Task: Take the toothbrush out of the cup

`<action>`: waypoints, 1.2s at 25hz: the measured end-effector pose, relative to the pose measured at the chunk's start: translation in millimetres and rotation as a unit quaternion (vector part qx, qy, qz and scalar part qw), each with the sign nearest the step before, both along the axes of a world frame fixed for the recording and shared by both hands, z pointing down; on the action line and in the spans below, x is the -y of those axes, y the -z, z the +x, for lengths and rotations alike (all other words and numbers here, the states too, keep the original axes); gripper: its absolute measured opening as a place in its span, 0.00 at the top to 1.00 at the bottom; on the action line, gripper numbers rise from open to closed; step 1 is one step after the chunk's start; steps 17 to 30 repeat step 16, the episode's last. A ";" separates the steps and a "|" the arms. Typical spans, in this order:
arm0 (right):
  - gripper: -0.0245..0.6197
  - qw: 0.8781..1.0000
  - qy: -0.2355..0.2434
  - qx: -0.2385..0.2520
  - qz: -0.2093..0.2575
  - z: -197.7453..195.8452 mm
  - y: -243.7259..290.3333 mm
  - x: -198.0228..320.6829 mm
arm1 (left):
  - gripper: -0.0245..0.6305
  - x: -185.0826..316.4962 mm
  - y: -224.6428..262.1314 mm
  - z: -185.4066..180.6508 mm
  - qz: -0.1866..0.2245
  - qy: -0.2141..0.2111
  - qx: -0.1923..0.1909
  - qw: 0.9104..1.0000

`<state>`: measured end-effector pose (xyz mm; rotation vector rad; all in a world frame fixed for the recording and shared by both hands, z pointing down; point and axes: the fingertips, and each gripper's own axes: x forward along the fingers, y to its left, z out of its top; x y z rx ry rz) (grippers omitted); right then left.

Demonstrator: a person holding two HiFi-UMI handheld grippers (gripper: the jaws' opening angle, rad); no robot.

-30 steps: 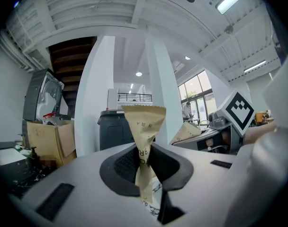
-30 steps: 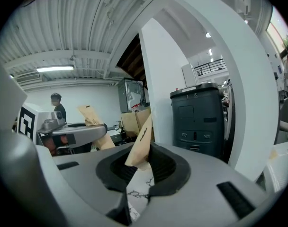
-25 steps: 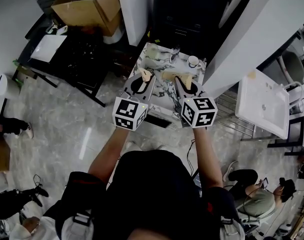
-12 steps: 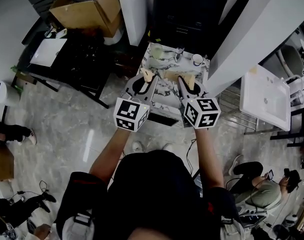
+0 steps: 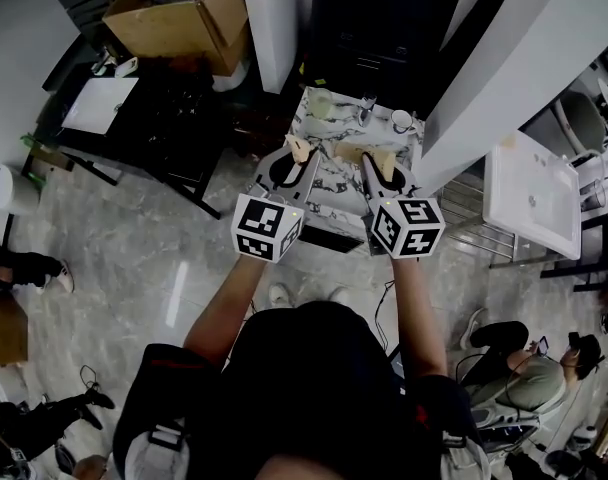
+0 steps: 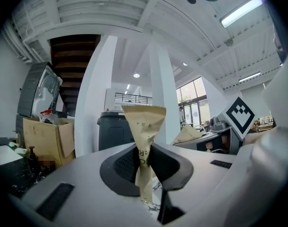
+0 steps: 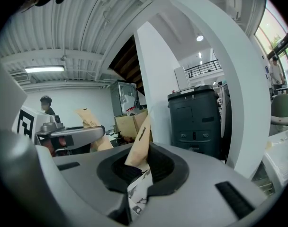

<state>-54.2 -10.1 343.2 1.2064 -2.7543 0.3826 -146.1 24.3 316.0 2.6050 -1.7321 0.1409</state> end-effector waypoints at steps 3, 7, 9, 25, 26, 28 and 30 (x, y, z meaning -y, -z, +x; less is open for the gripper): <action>0.87 1.000 0.001 -0.001 0.001 -3.5 -0.1 -2.9 | 0.88 -3.2 -0.6 -5.6 0.001 -0.002 0.004 1.000; 0.87 1.000 -0.001 0.002 0.001 -3.8 1.4 -3.1 | 0.87 -4.1 0.5 -9.5 0.002 -0.004 0.004 1.000; 0.87 1.000 -0.001 0.001 0.002 -4.7 2.5 -2.9 | 0.87 -3.6 2.2 -11.1 0.003 -0.004 0.005 1.000; 0.87 1.000 0.000 -0.001 0.005 -6.1 5.0 -5.6 | 0.87 -5.0 6.1 -13.0 0.007 -0.008 0.008 1.000; 0.87 1.000 0.000 -0.001 0.005 -6.1 5.0 -5.6 | 0.87 -5.0 6.1 -13.0 0.007 -0.008 0.008 1.000; 0.87 1.000 0.000 -0.001 0.005 -6.1 5.0 -5.6 | 0.87 -5.0 6.1 -13.0 0.007 -0.008 0.008 1.000; 0.87 1.000 0.000 -0.001 0.005 -6.1 5.0 -5.6 | 0.87 -5.0 6.1 -13.0 0.007 -0.008 0.008 1.000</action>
